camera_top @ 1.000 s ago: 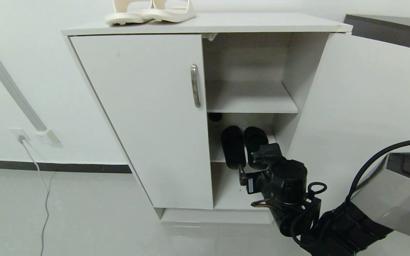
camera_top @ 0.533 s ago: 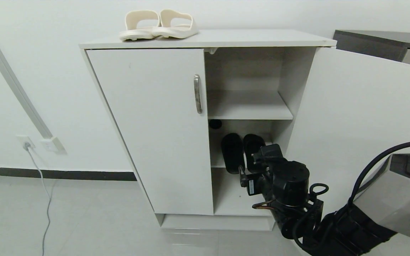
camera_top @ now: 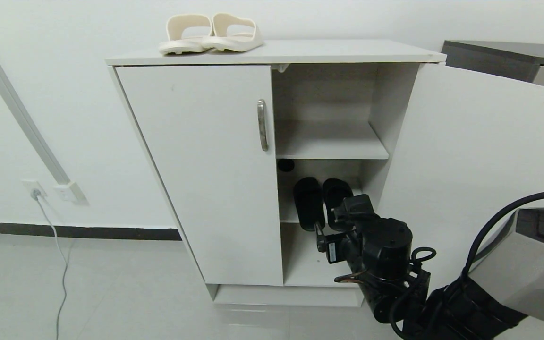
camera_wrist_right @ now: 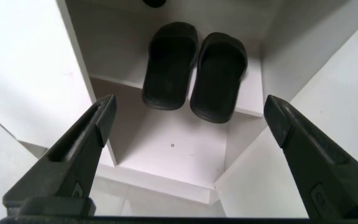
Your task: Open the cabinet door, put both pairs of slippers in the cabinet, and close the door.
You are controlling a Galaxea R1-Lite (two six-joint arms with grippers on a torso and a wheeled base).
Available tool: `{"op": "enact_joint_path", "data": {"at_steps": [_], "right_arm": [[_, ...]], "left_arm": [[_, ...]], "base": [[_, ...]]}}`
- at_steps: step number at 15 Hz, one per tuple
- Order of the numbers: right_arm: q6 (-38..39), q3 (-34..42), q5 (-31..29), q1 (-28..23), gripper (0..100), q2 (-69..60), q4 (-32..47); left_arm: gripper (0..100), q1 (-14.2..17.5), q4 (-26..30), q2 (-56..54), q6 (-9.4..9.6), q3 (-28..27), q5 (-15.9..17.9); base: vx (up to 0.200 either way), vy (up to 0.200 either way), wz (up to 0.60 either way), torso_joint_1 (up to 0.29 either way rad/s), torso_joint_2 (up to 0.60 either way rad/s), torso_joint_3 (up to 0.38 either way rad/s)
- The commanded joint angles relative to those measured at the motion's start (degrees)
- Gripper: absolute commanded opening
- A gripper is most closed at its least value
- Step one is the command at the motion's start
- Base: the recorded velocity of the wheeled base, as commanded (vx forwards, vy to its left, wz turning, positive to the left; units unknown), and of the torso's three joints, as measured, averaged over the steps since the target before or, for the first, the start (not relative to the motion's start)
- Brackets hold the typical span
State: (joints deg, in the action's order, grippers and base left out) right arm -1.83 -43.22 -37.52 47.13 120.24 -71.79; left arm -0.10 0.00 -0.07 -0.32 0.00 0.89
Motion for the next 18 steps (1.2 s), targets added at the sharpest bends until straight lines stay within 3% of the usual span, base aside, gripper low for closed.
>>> {"op": "enact_joint_path", "data": {"at_steps": [1, 16, 18], "right_arm": [[0.0, 0.1, 0.0, 0.2, 100, 0.1, 0.0], [0.0, 0.7, 0.0, 0.9, 100, -0.1, -0.1], [-1.3, 2.3, 0.3, 0.8, 100, -0.1, -2.8]], "left_arm": [[0, 0.0, 0.0, 0.1, -0.03, 0.0, 0.0], [0, 0.0, 0.0, 0.1, -0.12, 0.0, 0.0], [0, 0.0, 0.0, 0.1, -0.12, 0.0, 0.0]], "base": [[0.0, 0.2, 0.0, 0.002, 0.0, -0.002], [0.0, 0.2, 0.0, 0.003, 0.0, 0.002], [0.0, 0.1, 0.0, 0.001, 0.0, 0.004]]}}
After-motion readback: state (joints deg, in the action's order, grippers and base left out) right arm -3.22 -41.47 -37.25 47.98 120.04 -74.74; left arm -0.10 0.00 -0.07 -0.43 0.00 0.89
